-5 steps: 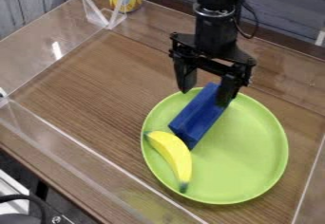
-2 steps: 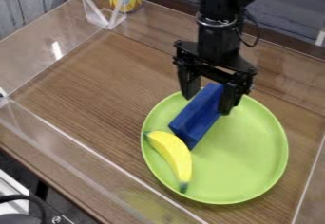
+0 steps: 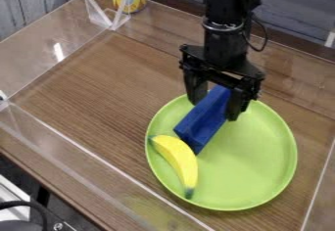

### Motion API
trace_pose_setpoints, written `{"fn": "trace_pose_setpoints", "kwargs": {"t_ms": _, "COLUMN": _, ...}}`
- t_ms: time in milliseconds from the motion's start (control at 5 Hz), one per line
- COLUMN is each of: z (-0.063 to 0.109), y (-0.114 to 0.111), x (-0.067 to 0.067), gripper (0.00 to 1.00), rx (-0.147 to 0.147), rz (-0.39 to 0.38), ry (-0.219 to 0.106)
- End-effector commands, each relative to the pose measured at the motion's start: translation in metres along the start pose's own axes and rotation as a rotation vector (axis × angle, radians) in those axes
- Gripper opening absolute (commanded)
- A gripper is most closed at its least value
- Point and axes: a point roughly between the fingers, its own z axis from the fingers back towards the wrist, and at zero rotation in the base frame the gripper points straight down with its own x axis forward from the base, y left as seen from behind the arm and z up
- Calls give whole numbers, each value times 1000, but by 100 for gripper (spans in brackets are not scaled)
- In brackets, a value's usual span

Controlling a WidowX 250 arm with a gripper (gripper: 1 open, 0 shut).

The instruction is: Remove the blue object from inside the green plate and put it on the table

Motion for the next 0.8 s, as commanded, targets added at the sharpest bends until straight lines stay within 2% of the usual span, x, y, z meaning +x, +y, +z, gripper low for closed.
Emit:
{"fn": "trace_pose_setpoints", "kwargs": {"t_ms": 0, "z": 6, "y": -1, "x": 4, "gripper": 100, "rx": -3, "rz": -13, "ry": -38}}
{"fn": "trace_pose_setpoints", "kwargs": {"t_ms": 600, "z": 8, "y": 2, "x": 6, "gripper": 100, "rx": -11, "rz": -5, "ry": -67}}
